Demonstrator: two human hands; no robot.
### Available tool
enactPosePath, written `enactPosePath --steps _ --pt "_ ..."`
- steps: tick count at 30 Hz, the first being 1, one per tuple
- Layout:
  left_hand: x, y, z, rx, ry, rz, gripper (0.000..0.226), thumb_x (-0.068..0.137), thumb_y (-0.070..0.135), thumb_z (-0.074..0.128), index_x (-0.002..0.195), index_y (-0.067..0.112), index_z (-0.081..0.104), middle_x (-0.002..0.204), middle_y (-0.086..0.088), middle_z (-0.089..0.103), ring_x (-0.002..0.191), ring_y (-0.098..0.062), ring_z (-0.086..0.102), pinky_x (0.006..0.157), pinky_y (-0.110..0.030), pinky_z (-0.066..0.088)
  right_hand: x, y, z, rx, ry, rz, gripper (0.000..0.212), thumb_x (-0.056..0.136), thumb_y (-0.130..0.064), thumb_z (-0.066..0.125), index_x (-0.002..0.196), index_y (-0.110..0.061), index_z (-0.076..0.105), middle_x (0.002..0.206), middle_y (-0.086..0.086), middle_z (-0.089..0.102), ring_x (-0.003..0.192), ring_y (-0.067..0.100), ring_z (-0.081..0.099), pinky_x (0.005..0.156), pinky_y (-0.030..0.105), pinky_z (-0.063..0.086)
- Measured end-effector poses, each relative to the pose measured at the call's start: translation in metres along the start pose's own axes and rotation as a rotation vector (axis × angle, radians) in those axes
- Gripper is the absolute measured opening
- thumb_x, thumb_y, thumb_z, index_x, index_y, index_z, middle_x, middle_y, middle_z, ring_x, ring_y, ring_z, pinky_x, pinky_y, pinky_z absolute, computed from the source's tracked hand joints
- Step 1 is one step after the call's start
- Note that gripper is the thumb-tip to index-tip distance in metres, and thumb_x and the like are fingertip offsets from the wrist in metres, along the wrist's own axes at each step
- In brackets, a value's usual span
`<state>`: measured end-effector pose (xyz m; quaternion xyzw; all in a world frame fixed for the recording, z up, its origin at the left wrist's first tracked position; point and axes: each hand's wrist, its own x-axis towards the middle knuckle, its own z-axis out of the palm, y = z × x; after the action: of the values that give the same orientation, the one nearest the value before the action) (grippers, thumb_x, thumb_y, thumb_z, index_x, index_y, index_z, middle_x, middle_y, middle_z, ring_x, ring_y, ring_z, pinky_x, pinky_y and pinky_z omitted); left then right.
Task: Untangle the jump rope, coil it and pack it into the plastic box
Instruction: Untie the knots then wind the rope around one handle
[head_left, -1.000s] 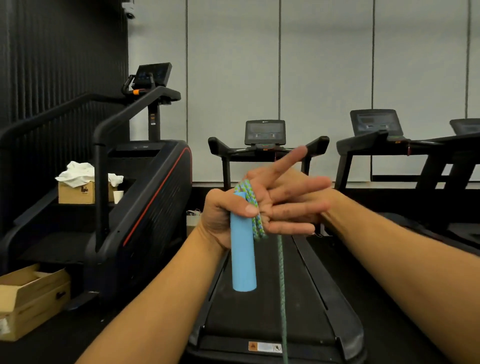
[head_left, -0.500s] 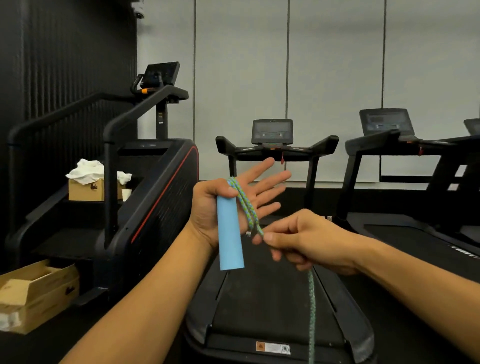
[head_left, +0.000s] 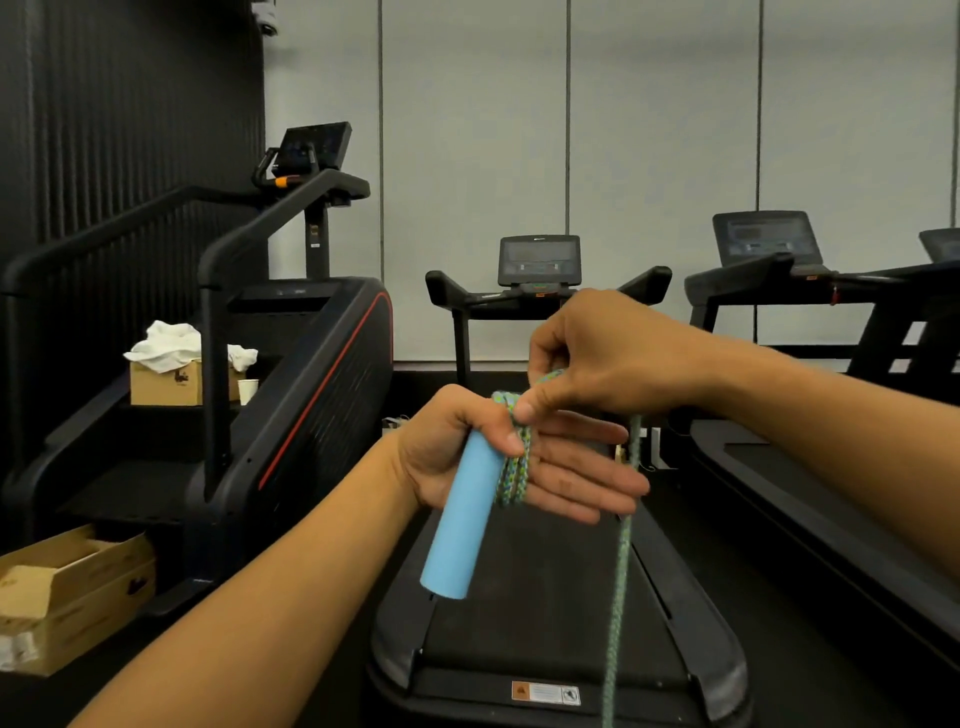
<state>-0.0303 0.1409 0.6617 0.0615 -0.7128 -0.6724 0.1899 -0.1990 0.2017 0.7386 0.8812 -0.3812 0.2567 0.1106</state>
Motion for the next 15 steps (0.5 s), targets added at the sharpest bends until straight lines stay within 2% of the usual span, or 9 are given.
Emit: enactPosePath --steps 3,5,9,10,12,14,15 --pt "0.002 0.003 0.006 0.015 -0.055 -0.027 0.062 0.072 0.007 0.061 0.133 0.000 0.054 0.128 -0.027 0.059 0.118 -0.042 0.060 0.106 -0.067 0.034 0.004 0.006 -0.004 0.018 -0.055 -0.006 0.034 0.069 -0.047 0.082 0.072 -0.015 0.071 0.055 -0.006 0.063 0.050 0.001 0.052 0.055 0.020 0.045" --pt "0.003 0.004 0.011 0.002 -0.083 -0.027 0.060 0.074 0.007 0.061 0.133 0.008 0.055 0.133 -0.025 0.051 0.119 -0.041 0.060 0.099 -0.069 0.040 0.006 0.007 -0.007 0.123 -0.134 -0.016 0.034 0.071 -0.043 0.082 0.077 -0.011 0.071 0.058 -0.003 0.064 0.050 0.001 0.053 0.051 0.017 0.043" --pt "0.006 0.000 0.015 -0.089 -0.159 -0.068 0.079 0.076 0.004 0.064 0.148 0.022 0.037 0.141 -0.024 0.036 0.121 -0.046 0.058 0.091 -0.068 0.047 0.009 0.017 -0.003 0.362 -0.160 -0.011 0.036 0.070 -0.038 0.083 0.083 -0.007 0.071 0.074 0.022 0.066 0.063 0.017 0.055 0.058 0.027 0.044" --pt "0.007 -0.002 0.014 -0.090 -0.195 -0.083 0.083 0.077 0.003 0.064 0.151 0.024 0.033 0.141 -0.024 0.035 0.121 -0.046 0.058 0.089 -0.071 0.045 0.010 0.019 0.000 0.409 -0.155 -0.014 0.035 0.070 -0.037 0.083 0.082 -0.007 0.071 0.076 0.023 0.065 0.064 0.019 0.054 0.057 0.026 0.043" --pt "0.008 -0.006 0.016 -0.073 -0.232 -0.100 0.088 0.079 0.003 0.065 0.154 0.026 0.025 0.141 -0.023 0.035 0.121 -0.045 0.057 0.089 -0.082 0.028 0.010 0.022 0.004 0.475 -0.183 -0.023 0.036 0.067 -0.039 0.082 0.081 -0.008 0.071 0.079 0.026 0.064 0.067 0.021 0.053 0.057 0.025 0.043" --pt "0.009 -0.008 0.019 -0.046 -0.233 -0.100 0.093 0.079 0.005 0.066 0.157 0.028 0.020 0.143 -0.022 0.035 0.122 -0.044 0.056 0.092 -0.081 0.008 0.011 0.025 0.008 0.546 -0.222 -0.015 0.036 0.064 -0.040 0.081 0.080 -0.009 0.070 0.076 0.024 0.061 0.068 0.026 0.051 0.059 0.028 0.041" --pt "0.010 -0.009 0.021 -0.034 -0.219 -0.092 0.095 0.078 0.005 0.066 0.157 0.027 0.019 0.142 -0.021 0.037 0.121 -0.044 0.057 0.093 -0.081 0.009 0.011 0.027 0.010 0.578 -0.235 -0.004 0.035 0.064 -0.038 0.081 0.080 -0.009 0.070 0.074 0.020 0.060 0.066 0.026 0.050 0.058 0.027 0.040"
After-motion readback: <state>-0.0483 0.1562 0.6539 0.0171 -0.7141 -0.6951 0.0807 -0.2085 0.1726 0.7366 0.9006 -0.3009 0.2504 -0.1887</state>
